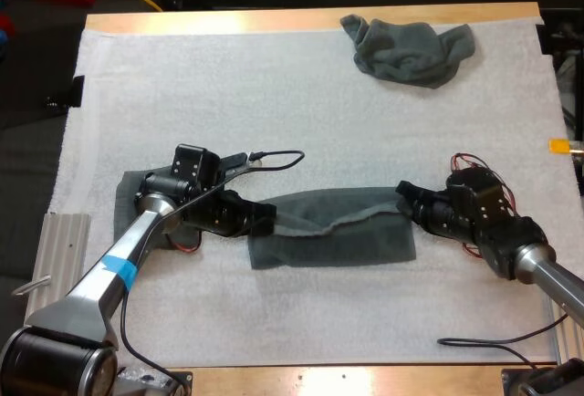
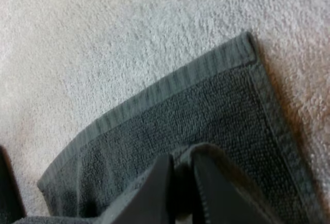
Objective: Pick towel from pile, fold and stack
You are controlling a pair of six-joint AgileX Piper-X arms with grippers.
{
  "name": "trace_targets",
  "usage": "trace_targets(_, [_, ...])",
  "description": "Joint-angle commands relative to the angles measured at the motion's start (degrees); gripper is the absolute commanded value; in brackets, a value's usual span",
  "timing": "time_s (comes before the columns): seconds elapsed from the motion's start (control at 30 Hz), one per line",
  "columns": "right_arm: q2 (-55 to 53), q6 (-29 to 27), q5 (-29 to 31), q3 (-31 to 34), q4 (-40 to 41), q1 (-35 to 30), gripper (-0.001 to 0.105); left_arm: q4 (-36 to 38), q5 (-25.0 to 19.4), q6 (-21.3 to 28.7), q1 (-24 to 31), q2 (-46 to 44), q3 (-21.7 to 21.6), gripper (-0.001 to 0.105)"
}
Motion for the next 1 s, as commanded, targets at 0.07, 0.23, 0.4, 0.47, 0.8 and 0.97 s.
trace_targets(0.07, [0.0,-0.6,0.3,-0.4,-0.7,-0.3,0.006,-0.9,-0.6,0.5,0.0,0.1,-0.3,0.043])
trace_targets(0.23, [0.0,-0.6,-0.1,-0.4,-4.7,-0.3,0.037,-2.0,0.2,0.6,0.0,0.1,-0.3,0.071])
trace_targets(0.4, [0.0,-1.7,-2.8,-0.4,-15.2,-0.3,0.067,-2.2,2.2,3.1,0.0,0.1,-1.1,0.070])
trace_targets(0.47, [-0.1,-2.1,-3.4,-0.4,-18.0,-0.3,0.069,-1.3,2.2,4.2,0.0,0.1,-2.0,0.070])
trace_targets(0.8, [-3.6,-3.9,-3.6,-0.4,-16.8,-0.3,0.069,5.0,2.0,9.6,0.0,-5.4,-6.2,0.070])
trace_targets(0.97, [-7.1,-7.3,-3.6,-0.4,-10.1,-0.3,0.069,5.8,2.0,9.6,0.0,-12.3,-6.2,0.070])
